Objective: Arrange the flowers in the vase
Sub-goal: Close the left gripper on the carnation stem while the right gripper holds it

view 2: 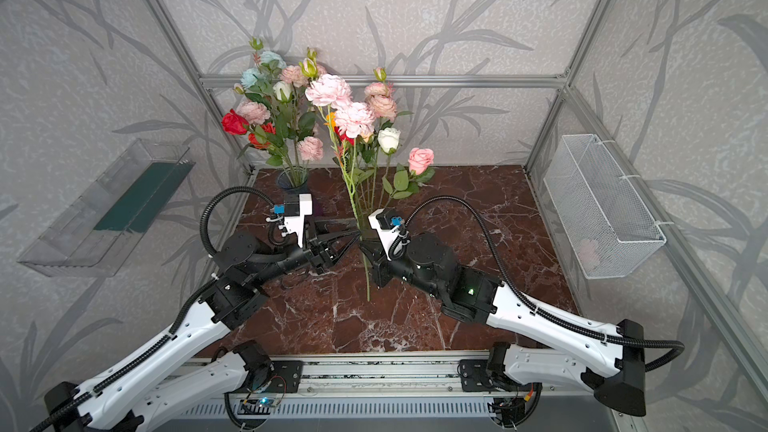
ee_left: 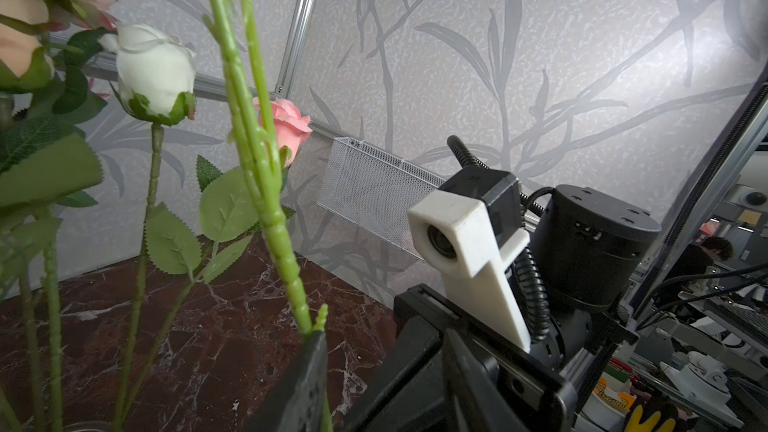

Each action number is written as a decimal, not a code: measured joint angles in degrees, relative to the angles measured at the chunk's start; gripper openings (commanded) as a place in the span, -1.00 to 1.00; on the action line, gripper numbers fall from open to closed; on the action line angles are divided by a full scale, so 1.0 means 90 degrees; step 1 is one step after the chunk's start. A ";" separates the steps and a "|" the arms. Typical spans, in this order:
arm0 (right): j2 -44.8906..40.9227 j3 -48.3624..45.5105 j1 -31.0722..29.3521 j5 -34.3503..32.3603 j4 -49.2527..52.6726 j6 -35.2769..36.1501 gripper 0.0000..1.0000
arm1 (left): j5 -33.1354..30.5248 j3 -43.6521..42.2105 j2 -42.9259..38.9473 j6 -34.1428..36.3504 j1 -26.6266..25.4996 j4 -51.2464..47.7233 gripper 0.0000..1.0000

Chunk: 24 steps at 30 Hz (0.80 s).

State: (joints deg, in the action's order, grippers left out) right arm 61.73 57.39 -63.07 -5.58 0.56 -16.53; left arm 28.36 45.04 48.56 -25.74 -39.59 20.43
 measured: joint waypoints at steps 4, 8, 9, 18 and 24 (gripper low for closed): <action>0.0005 -0.0005 -0.0041 -0.0039 -0.0049 -0.0046 -1.00 | -0.0236 -0.0036 -0.0102 0.0034 -0.0005 -0.0005 -0.03; -0.0080 -0.0078 -0.0126 -0.0153 -0.0138 -0.0039 -1.00 | -0.0508 -0.0068 -0.0138 0.0083 0.0002 -0.0046 0.06; -0.0119 -0.0107 -0.0131 -0.0214 -0.0151 -0.0039 -1.00 | -0.0546 -0.0083 -0.0141 0.0085 0.0007 -0.0056 0.09; -0.0216 -0.0182 -0.0153 -0.0170 -0.0238 -0.0044 -1.00 | -0.0670 -0.0109 -0.0148 0.0151 0.0007 -0.0199 0.21; 0.0056 -0.0182 -0.0206 0.0117 -0.0325 -0.0078 -1.00 | -0.0636 -0.0109 -0.0148 0.0151 0.0007 -0.0250 0.09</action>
State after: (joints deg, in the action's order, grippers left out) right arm 62.24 55.75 -64.93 -4.54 -2.37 -17.23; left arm 22.63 44.05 47.22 -24.38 -39.53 18.17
